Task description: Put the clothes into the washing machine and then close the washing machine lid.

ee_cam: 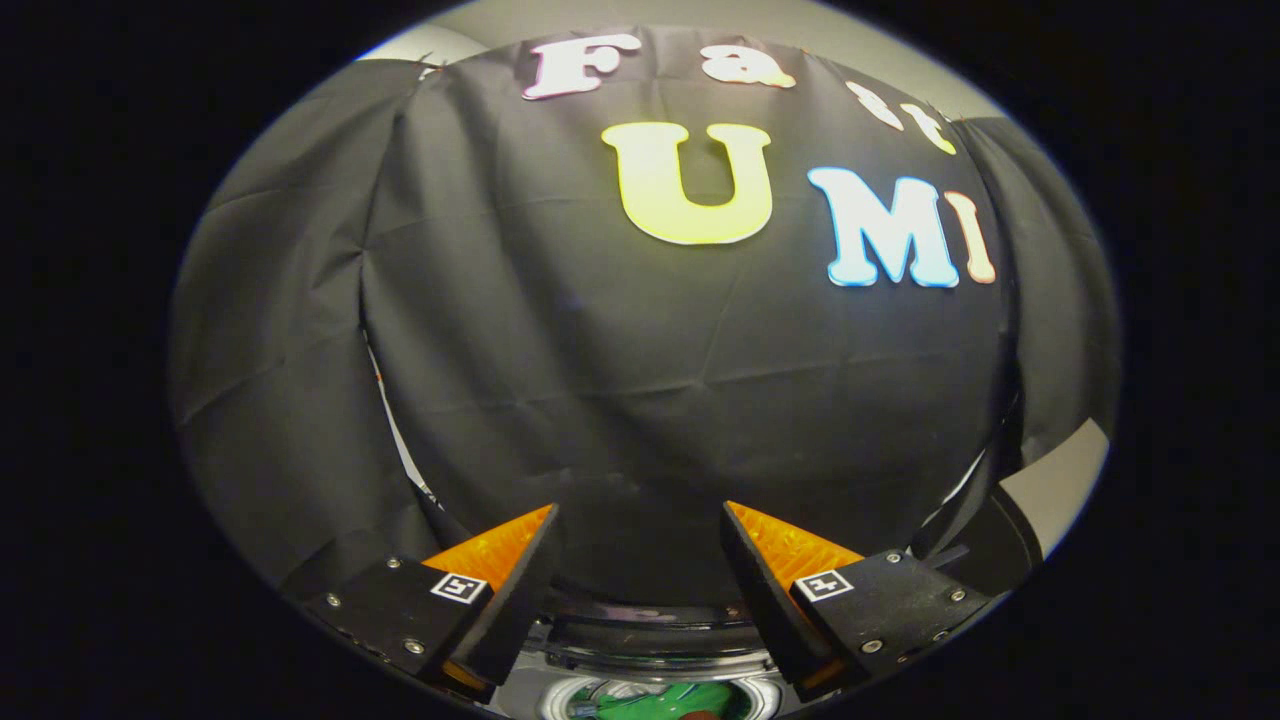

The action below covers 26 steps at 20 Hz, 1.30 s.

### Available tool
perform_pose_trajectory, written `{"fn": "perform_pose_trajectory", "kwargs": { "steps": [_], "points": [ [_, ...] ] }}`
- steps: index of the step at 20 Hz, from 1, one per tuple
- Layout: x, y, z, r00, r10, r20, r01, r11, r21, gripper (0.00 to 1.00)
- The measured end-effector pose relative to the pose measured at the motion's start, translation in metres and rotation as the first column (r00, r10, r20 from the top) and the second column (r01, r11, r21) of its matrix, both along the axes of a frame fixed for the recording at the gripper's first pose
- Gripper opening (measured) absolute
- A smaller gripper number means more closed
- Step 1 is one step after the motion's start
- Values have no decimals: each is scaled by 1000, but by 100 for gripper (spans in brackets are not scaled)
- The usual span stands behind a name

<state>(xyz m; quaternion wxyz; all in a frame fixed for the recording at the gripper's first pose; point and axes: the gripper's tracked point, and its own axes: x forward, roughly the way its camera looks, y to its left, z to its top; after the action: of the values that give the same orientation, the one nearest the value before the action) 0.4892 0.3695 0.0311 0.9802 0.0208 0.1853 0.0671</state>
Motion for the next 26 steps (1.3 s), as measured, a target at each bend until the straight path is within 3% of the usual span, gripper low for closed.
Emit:
{"fn": "perform_pose_trajectory", "kwargs": {
  "steps": [3, 7, 12, 18, 26],
  "points": [
    [14, -5, -11, 996, -44, -74, 44, 999, -5, 96],
    [15, -9, -42, 976, -56, -211, 44, 997, -63, 95],
    [9, -15, -47, 967, -69, -244, 40, 992, -120, 96],
    [-7, -15, -36, 992, -57, -112, 45, 993, -107, 96],
    [-52, -15, -33, 999, -48, 23, 50, 995, -91, 96]
  ]
}}
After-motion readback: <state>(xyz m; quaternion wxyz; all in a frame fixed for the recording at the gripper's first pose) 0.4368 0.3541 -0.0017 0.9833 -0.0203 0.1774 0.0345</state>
